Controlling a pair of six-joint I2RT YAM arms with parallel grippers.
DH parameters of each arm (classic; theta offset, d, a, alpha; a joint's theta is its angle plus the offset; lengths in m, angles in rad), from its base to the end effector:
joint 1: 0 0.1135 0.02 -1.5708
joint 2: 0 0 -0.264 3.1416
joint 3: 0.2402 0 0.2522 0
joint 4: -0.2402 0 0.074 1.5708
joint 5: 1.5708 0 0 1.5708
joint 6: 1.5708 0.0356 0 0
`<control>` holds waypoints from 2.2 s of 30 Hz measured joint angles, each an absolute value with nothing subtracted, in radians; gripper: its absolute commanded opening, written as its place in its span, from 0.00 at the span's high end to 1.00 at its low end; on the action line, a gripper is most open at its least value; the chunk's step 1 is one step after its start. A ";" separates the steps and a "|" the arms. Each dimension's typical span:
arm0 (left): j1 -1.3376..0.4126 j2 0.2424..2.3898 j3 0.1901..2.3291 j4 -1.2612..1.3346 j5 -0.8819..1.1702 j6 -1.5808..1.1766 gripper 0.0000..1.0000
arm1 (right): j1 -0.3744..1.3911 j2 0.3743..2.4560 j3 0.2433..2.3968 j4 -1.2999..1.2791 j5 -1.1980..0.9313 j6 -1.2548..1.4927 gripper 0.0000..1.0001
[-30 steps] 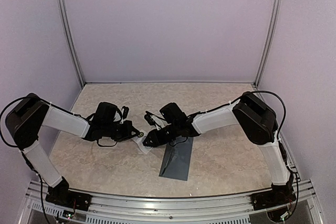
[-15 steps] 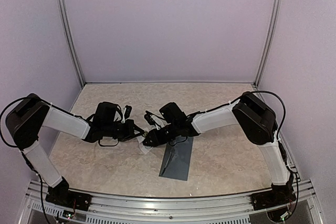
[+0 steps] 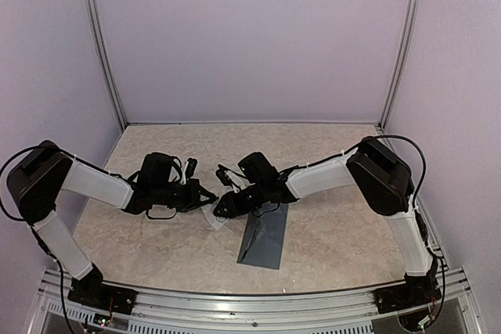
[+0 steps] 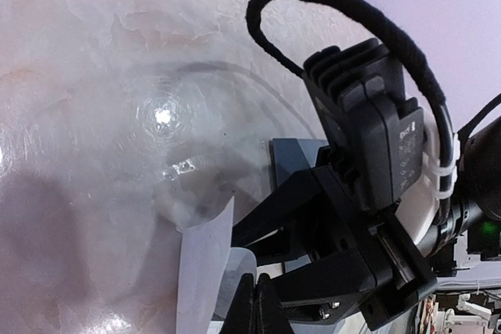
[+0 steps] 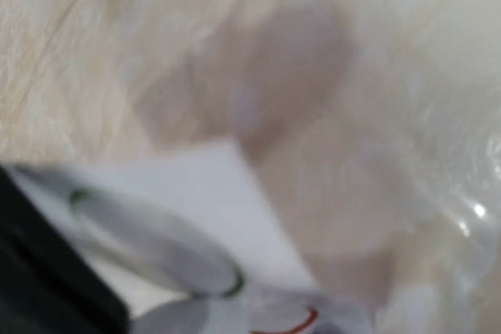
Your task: Place the letter into the envelope and seal it
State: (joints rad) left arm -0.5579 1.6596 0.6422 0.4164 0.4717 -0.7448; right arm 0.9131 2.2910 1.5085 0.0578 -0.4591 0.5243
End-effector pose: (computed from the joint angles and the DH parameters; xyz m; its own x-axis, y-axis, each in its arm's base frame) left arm 0.2548 -0.1780 0.1398 -0.8879 -0.1577 -0.4322 0.2553 0.6127 -0.7480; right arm 0.2867 0.3970 0.1116 -0.8075 -0.3113 -0.5011 -0.5869 0.5097 0.6291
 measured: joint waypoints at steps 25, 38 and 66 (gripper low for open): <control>-0.521 1.264 0.592 0.321 0.463 -0.661 1.00 | 0.899 2.019 1.230 0.113 -0.509 0.482 0.35; -0.698 1.399 0.590 0.387 0.458 -0.697 1.00 | 0.887 1.769 0.941 0.089 -0.363 0.525 0.61; -0.854 1.823 0.784 0.464 0.543 -0.763 1.00 | 0.829 1.863 0.900 0.138 -0.343 0.638 0.96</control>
